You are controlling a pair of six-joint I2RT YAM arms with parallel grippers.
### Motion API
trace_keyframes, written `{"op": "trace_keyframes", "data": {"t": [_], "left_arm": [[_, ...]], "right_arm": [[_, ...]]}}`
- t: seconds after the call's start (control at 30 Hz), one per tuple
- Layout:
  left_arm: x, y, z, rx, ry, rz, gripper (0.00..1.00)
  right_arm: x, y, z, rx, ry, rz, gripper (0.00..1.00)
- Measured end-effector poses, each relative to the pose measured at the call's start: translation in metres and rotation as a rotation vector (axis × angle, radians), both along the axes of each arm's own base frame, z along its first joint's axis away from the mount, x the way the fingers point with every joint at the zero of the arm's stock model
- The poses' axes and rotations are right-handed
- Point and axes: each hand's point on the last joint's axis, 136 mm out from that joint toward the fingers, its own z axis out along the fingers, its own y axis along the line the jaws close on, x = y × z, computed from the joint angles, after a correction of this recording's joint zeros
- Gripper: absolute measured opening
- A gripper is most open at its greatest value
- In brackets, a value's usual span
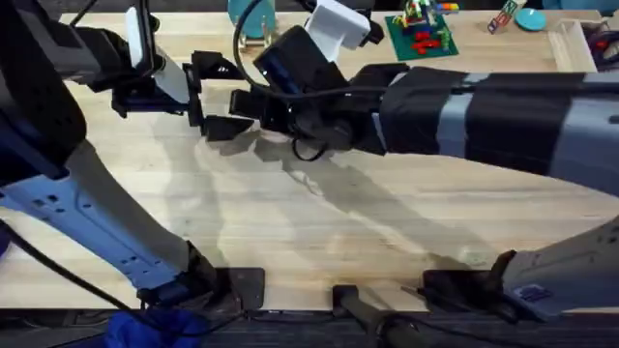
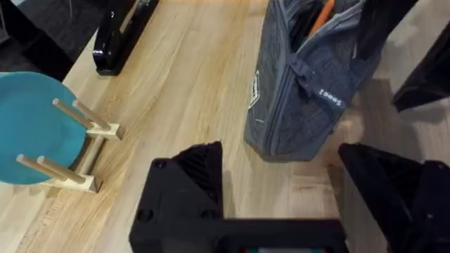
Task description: Unzip the bag, pick up the pens from the table one at a time and place them inside, then zip the bag closed.
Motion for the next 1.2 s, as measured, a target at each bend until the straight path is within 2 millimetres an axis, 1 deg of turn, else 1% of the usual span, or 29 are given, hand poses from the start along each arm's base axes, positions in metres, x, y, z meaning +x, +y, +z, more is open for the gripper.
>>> {"op": "trace_keyframes", "data": {"t": [0.3,0.4,0.6,0.67,0.8,1.2], "left_arm": [[0.000,0.000,0.000,0.000,0.000,0.000,0.993],[0.000,0.000,0.000,0.000,0.000,0.000,0.993],[0.000,0.000,0.000,0.000,0.000,0.000,0.993],[0.000,0.000,0.000,0.000,0.000,0.000,0.993],[0.000,0.000,0.000,0.000,0.000,0.000,0.993],[0.000,0.000,0.000,0.000,0.000,0.000,0.994]], "right_arm": [[0.008,-0.003,-0.002,-0.029,-0.042,-0.018,0.995],[0.013,0.000,-0.001,-0.028,-0.072,-0.015,0.995],[0.021,0.008,-0.012,-0.045,-0.112,0.003,0.991],[0.023,0.009,-0.014,-0.059,-0.127,0.016,0.970],[0.025,0.014,-0.010,-0.062,-0.168,0.047,0.936],[0.034,0.021,0.000,-0.080,-0.266,0.086,0.923]]}}
